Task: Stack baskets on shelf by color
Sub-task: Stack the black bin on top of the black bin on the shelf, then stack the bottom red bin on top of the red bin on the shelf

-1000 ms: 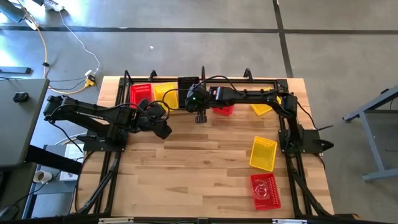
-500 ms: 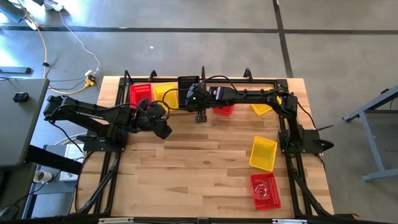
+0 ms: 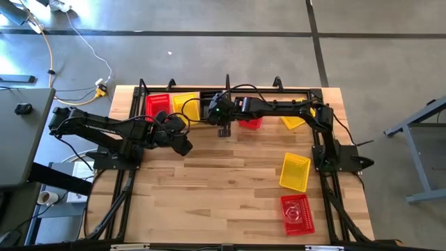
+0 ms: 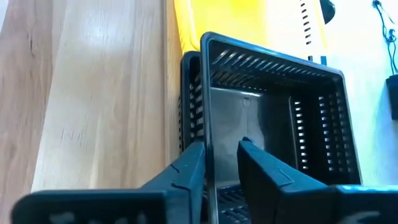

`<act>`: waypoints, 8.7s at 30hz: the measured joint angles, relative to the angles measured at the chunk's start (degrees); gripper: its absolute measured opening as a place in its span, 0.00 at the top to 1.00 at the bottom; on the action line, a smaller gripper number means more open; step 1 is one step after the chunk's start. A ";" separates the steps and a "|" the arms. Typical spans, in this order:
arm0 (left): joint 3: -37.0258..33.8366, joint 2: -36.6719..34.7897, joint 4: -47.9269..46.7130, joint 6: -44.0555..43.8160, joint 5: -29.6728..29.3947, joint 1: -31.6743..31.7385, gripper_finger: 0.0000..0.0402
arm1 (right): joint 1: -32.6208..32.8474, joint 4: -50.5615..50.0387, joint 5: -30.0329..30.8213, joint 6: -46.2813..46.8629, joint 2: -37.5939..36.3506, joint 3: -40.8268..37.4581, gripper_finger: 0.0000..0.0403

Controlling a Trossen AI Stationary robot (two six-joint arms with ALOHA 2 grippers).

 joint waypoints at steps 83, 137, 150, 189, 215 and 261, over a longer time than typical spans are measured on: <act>0.00 -0.02 -4.69 -5.80 8.92 -12.05 0.61 | 42.71 -32.20 -1.99 103.85 -40.28 -33.16 0.76; 0.00 -0.02 -4.63 -9.64 13.58 -12.05 0.61 | 74.69 -28.52 -11.47 151.51 -16.54 -33.18 0.76; 0.00 -0.02 -4.63 -9.44 13.38 -12.06 0.61 | 73.74 -28.25 -10.26 150.35 -16.48 -31.74 0.98; 0.00 0.00 9.41 8.48 2.29 -20.27 0.61 | 33.81 -8.07 31.59 91.54 -16.48 -18.64 1.00; 0.00 0.00 9.74 31.54 -11.34 -20.01 0.61 | 16.05 20.52 33.55 64.97 -16.46 -18.64 1.00; 0.02 17.03 34.97 65.13 -28.14 -8.10 0.61 | 12.37 33.96 31.53 50.28 -16.44 -18.69 1.00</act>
